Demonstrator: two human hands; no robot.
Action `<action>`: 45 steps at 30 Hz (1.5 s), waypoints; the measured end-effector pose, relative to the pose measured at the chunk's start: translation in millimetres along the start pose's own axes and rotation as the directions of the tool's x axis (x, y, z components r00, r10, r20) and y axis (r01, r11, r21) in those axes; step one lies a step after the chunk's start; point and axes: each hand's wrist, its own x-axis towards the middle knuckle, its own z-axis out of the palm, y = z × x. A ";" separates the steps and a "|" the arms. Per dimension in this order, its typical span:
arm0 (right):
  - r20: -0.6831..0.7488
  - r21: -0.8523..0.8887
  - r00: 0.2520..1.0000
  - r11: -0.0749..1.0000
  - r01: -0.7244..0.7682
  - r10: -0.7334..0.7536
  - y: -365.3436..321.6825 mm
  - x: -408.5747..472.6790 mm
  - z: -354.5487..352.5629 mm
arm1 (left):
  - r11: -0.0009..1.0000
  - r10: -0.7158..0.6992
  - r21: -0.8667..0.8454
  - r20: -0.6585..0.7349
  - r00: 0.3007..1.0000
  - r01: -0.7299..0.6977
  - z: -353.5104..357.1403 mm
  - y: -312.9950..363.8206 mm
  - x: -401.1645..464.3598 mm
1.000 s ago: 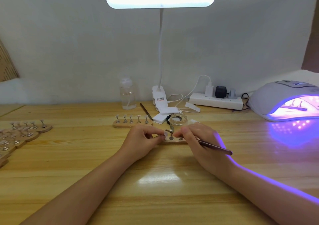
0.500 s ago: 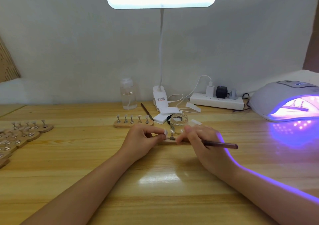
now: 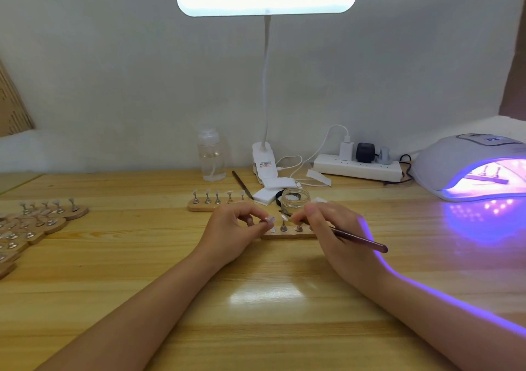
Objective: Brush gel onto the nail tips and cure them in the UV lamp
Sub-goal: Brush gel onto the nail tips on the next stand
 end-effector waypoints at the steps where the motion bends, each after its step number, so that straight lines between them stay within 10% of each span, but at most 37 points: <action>1: 0.002 -0.029 1.000 0.999 0.017 -0.017 0.1 0.6 0.1 | 1.000 -0.003 -0.010 0.001 1.000 0.003 0.0 -0.1 0.0; 45: 0.062 -0.069 0.987 0.986 0.149 -0.145 2.0 0.2 2.1 | 1.000 -0.024 0.019 0.003 1.000 0.024 0.3 0.0 -0.5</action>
